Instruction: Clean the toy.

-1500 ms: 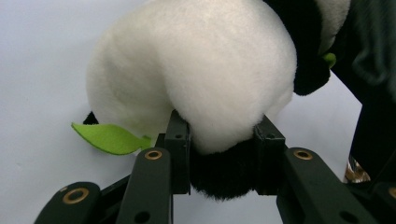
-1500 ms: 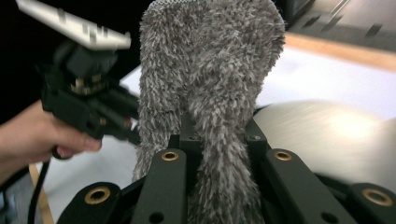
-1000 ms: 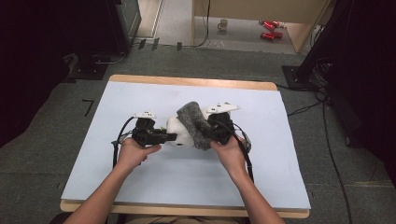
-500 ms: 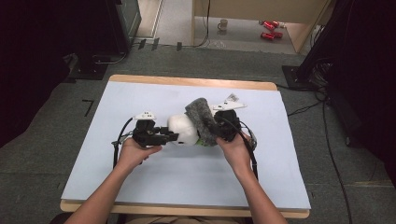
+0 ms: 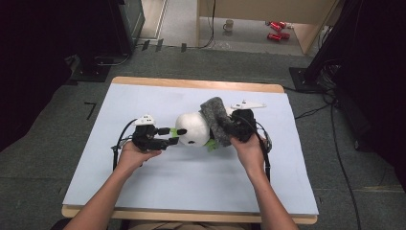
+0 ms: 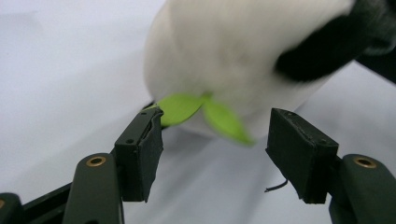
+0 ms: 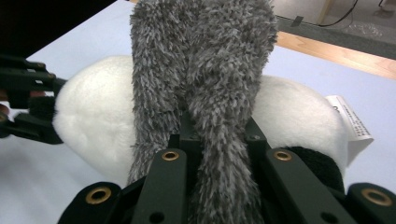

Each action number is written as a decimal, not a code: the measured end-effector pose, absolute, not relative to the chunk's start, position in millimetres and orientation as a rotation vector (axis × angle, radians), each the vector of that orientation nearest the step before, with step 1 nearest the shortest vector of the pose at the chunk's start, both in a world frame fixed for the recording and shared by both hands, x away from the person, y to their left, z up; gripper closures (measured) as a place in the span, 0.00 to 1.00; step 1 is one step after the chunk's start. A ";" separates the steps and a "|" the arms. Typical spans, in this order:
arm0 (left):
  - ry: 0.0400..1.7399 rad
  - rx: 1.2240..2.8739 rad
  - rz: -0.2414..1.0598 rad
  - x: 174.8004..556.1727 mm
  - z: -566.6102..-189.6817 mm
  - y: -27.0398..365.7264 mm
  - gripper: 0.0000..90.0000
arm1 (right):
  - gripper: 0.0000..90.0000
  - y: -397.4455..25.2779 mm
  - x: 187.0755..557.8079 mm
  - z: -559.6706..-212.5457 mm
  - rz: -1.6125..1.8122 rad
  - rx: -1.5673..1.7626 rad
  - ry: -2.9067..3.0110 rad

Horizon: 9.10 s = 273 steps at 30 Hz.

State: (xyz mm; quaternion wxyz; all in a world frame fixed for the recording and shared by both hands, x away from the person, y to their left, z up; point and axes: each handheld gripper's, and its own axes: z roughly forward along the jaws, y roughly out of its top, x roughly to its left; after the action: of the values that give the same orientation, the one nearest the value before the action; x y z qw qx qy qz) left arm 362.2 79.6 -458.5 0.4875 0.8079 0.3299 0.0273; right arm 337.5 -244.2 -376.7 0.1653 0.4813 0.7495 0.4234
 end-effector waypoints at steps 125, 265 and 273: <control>0.516 1.955 0.090 334.1 -392.2 0.9 0.88 | 0.87 -262.3 311.6 -322.3 1.364 1.463 2.153; 0.759 2.064 0.020 389.9 -471.1 145.1 0.63 | 0.85 -233.3 333.5 -388.0 1.420 1.486 2.277; 0.774 2.009 0.065 390.3 -465.9 158.3 0.58 | 0.85 -232.3 329.2 -375.8 1.461 1.469 2.283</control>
State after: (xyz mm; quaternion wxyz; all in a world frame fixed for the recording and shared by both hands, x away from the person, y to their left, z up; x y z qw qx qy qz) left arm 390.3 158.3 -465.9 0.4742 0.8212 0.3163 0.0266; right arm 329.2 -232.3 -375.8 0.0292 0.4762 0.7402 0.4737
